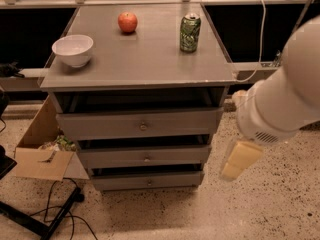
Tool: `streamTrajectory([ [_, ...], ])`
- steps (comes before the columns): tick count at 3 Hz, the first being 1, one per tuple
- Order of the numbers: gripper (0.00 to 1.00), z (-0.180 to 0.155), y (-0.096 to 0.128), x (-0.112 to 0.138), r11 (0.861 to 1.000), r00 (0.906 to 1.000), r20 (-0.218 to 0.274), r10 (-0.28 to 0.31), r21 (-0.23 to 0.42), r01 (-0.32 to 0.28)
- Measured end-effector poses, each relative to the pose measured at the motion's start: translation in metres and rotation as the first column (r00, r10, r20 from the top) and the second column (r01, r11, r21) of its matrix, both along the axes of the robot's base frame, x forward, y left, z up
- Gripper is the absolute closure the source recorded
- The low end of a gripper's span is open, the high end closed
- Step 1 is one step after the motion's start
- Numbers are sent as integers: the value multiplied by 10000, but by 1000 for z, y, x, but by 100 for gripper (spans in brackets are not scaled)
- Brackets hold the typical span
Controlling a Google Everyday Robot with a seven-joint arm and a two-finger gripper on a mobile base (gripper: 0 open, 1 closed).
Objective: Open middle drawer
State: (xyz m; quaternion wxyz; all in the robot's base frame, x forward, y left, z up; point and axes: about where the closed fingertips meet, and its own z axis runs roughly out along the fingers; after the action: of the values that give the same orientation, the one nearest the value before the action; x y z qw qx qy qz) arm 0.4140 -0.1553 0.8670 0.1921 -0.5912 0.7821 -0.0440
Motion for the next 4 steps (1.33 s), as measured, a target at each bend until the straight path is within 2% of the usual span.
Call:
streamTrajectory([
  [1, 0, -67, 20, -4, 9999, 9992, -374, 127, 54, -125],
  [2, 0, -119, 27, -5, 9989, 9969, -786, -83, 448, 118],
  [3, 0, -119, 27, -5, 9989, 9969, -783, -79, 444, 114],
  [4, 0, -170, 38, 20, 9985, 9978, -634, 171, 524, -138],
])
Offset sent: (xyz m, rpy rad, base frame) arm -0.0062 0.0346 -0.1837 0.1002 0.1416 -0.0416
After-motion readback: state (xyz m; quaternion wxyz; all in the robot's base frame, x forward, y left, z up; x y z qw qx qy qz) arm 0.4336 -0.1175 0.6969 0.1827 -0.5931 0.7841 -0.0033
